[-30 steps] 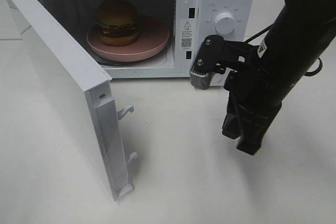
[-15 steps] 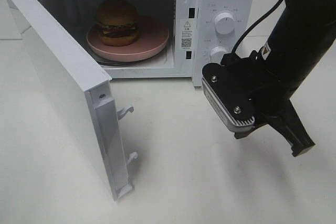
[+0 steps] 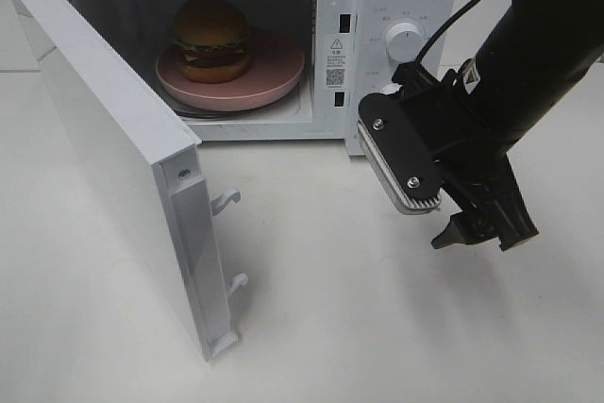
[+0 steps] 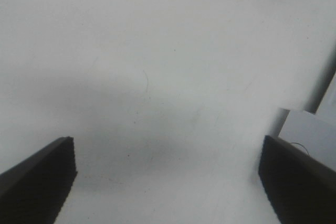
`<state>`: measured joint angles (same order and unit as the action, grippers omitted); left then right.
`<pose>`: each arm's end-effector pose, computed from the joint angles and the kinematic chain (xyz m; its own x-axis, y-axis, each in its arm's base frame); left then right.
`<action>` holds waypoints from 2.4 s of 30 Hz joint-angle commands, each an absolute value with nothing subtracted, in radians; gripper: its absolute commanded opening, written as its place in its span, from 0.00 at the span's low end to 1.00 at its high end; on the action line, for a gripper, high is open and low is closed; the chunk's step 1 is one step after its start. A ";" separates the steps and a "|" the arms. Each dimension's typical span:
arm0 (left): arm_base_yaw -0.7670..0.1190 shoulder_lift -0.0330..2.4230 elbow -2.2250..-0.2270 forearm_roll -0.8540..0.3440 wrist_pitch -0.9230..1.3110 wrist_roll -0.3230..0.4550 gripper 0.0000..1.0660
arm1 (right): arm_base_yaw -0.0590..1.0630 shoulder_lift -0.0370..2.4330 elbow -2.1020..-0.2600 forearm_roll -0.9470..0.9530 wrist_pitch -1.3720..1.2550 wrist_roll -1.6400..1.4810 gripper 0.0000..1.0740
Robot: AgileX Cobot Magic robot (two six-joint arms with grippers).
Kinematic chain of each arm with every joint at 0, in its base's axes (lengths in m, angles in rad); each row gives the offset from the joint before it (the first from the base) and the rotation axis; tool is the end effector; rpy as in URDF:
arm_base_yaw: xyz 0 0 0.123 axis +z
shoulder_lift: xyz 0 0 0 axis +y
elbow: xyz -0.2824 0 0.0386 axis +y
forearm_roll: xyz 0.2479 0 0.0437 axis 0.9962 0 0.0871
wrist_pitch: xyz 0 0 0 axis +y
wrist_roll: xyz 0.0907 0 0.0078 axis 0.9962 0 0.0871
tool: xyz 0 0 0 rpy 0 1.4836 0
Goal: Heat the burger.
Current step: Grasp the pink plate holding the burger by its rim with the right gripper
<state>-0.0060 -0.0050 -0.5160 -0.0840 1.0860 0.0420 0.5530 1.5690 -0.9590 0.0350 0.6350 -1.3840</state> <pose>-0.0088 -0.0067 0.2797 -0.4583 0.0055 -0.8888 0.0732 0.9968 -0.0316 0.2566 0.1606 0.2159 0.3537 -0.9295 -0.1042 -0.8749 -0.2894 -0.3883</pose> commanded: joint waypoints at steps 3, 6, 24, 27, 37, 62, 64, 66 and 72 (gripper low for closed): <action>-0.004 -0.010 -0.516 -0.091 1.073 0.037 0.92 | 0.550 1.562 -0.976 -0.020 0.611 -1.338 0.89; -0.004 -0.010 -0.516 -0.091 1.073 0.037 0.92 | 0.550 1.563 -1.004 -0.020 0.594 -1.337 0.89; -0.004 -0.010 -0.516 -0.091 1.073 0.037 0.92 | 0.582 1.678 -1.198 -0.056 0.518 -1.330 0.85; -0.004 -0.010 -0.516 -0.091 1.073 0.037 0.92 | 0.602 1.705 -1.232 -0.062 0.499 -1.316 0.85; -0.004 -0.010 -0.516 -0.091 1.073 0.037 0.92 | 0.627 1.808 -1.326 -0.062 0.487 -1.312 0.83; -0.004 -0.010 -0.516 -0.091 1.073 0.037 0.92 | 0.628 2.060 -1.572 -0.062 0.433 -1.278 0.81; -0.004 -0.010 -0.516 -0.091 1.073 0.037 0.92 | 0.617 2.082 -1.594 -0.060 0.433 -1.266 0.81; -0.004 -0.010 -0.516 -0.091 1.073 0.037 0.92 | 0.616 2.112 -1.623 -0.060 0.435 -1.264 0.81; -0.004 -0.010 -0.516 -0.091 1.073 0.037 0.92 | 0.606 2.155 -1.654 -0.058 0.436 -1.263 0.81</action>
<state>-0.0060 -0.0050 -0.5160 -0.0840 1.0860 0.0420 0.6090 2.1520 -1.6460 -0.0560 0.4350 -1.2700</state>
